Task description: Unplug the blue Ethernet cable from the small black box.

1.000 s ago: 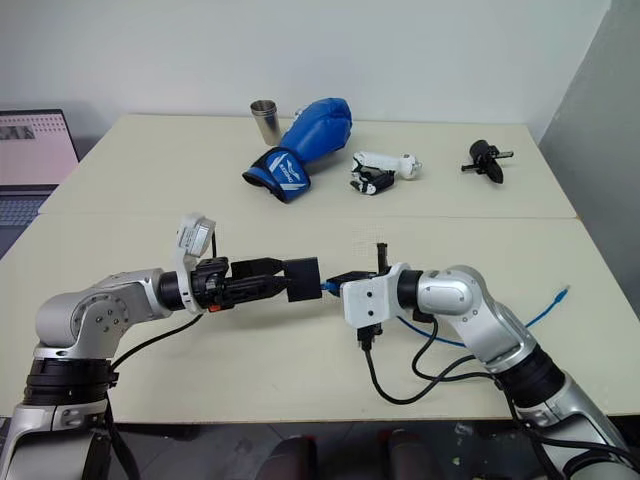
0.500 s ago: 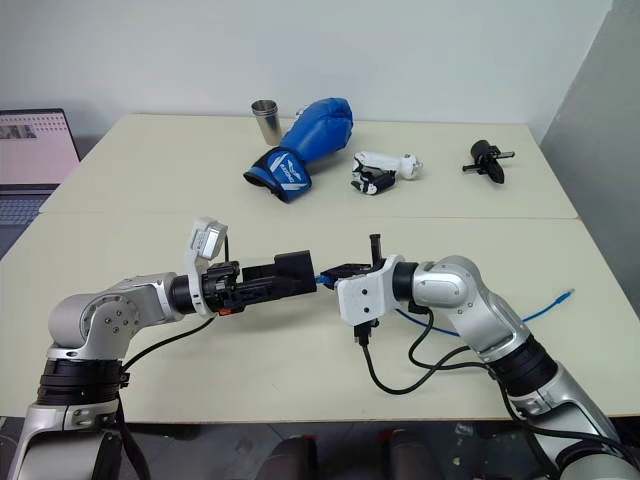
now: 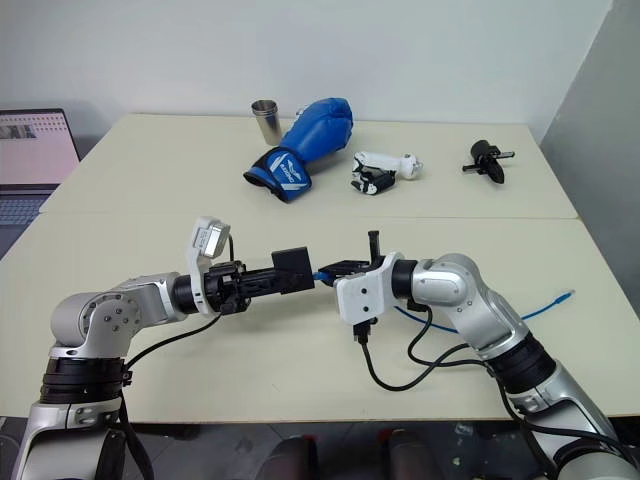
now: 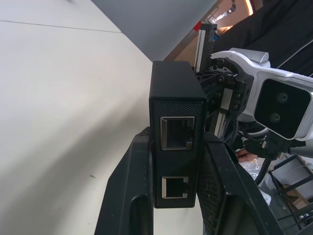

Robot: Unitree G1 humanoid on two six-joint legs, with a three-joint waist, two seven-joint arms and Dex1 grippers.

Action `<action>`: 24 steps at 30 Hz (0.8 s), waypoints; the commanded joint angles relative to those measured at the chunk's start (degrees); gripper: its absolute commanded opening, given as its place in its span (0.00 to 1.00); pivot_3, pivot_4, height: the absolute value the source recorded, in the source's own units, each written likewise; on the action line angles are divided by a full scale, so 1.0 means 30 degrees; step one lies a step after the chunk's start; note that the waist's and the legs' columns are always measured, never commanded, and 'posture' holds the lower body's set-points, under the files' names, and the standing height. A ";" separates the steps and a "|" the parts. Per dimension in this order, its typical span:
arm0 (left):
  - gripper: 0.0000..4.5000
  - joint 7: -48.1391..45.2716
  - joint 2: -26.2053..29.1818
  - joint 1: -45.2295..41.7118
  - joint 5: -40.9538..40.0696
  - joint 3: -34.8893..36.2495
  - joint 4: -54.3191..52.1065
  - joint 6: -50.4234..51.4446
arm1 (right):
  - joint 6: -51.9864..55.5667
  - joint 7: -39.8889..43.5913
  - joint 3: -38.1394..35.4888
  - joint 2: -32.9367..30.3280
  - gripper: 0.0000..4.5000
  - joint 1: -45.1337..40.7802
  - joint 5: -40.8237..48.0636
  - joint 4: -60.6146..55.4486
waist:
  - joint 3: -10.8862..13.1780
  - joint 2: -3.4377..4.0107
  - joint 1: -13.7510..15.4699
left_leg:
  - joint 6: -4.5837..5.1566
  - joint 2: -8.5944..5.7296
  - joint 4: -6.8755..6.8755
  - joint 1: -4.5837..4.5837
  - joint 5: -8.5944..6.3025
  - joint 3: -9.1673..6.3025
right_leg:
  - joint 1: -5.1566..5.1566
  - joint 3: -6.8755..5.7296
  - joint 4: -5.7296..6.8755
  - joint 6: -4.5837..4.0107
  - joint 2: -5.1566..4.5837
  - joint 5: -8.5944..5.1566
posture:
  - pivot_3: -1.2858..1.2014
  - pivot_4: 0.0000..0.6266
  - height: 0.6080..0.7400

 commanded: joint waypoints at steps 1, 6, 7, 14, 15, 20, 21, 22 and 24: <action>0.17 -0.0015 -0.0106 -0.0417 -0.0494 0.0459 -0.0121 0.0025 | -0.0321 -0.0185 -0.0654 0.0009 0.03 -0.0296 -0.0080 -0.0316 | 0.0000 0.0000 0.0001 | 0.0000 0.0000 0.0000 0.0000 0.0000 0.0000 | 0.0000 0.0000 0.0000 0.0000 0.0000 0.0000 | 0.52 0.24 1.00; 0.17 -0.0429 -0.0042 -0.0558 -0.0025 0.0066 -0.0021 -0.0603 | -0.0029 0.0193 -0.0770 -0.0286 0.22 -0.0326 0.0042 -0.0585 | 0.0000 0.0000 0.0003 | 0.0000 0.0000 0.0000 0.0000 0.0000 0.0000 | 0.0000 -0.0001 0.0000 0.0000 0.0000 0.0000 | 0.52 0.24 1.00; 0.17 -0.0621 0.0059 -0.0600 0.0161 -0.0110 -0.0012 -0.0789 | 0.0096 0.0317 -0.0798 -0.0357 0.27 -0.0347 0.0100 -0.0715 | 0.0000 0.0000 0.0003 | 0.0000 0.0000 0.0000 0.0000 0.0000 0.0001 | 0.0000 0.0001 0.0000 0.0000 0.0000 0.0000 | 0.52 0.24 1.00; 0.17 -0.3132 0.0899 -0.1349 0.2283 -0.1754 0.0603 -0.3588 | 0.4237 0.2510 -0.1805 -0.0547 0.51 0.0429 0.3743 -0.2904 | 0.0000 0.0000 0.0006 | -0.0001 -0.0002 0.0000 0.0000 0.0000 -0.0001 | 0.0001 -0.0003 -0.0001 0.0000 0.0000 0.0000 | 0.52 0.24 1.00; 0.17 -0.3565 0.1096 -0.1400 0.2576 -0.2034 0.0643 -0.3910 | 0.4997 0.2630 -0.2055 -0.0531 0.51 0.0584 0.4340 -0.3140 | 0.0000 0.0000 0.0008 | -0.0001 -0.0002 -0.0001 0.0000 0.0000 -0.0003 | 0.0003 -0.0003 -0.0002 0.0000 0.0001 0.0000 | 0.52 0.24 1.00; 0.17 -0.5610 0.1974 -0.1538 0.3959 -0.3160 0.0559 -0.5865 | 1.1241 0.2596 -0.4023 0.0017 0.51 0.1393 0.8812 -0.4556 | 0.0000 0.0001 0.0013 | 0.0000 -0.0005 -0.0002 -0.0001 0.0000 0.0001 | 0.0005 0.0000 -0.0005 -0.0001 -0.0001 0.0000 | 0.52 0.24 1.00; 0.17 -0.5841 0.1972 -0.1627 0.3938 -0.3149 0.0494 -0.5982 | 1.1971 0.2372 -0.4363 0.0275 0.51 0.1508 0.9455 -0.4591 | 0.0000 0.0001 0.0012 | 0.0001 -0.0005 -0.0002 0.0000 0.0000 0.0003 | 0.0005 0.0000 -0.0005 -0.0001 -0.0001 0.0000 | 0.52 0.24 1.00; 0.17 -0.6003 0.1963 -0.1688 0.3928 -0.3141 0.0462 -0.6065 | 1.2445 0.2207 -0.4574 0.0428 0.51 0.1560 0.9819 -0.4653 | 0.0001 0.0002 0.0007 | 0.0001 -0.0003 -0.0002 0.0000 0.0000 -0.0003 | 0.0005 -0.0003 -0.0005 -0.0001 0.0000 0.0000 | 0.52 0.24 1.00; 0.17 -0.6265 0.1935 -0.1853 0.3975 -0.3130 0.0430 -0.6212 | 1.4159 0.1935 -0.4854 0.0671 0.51 0.1574 1.0726 -0.4609 | 0.0000 0.0001 0.0003 | 0.0003 0.0000 -0.0002 -0.0001 -0.0001 -0.0005 | 0.0005 -0.0007 -0.0004 -0.0001 0.0003 -0.0001 | 0.52 0.24 1.00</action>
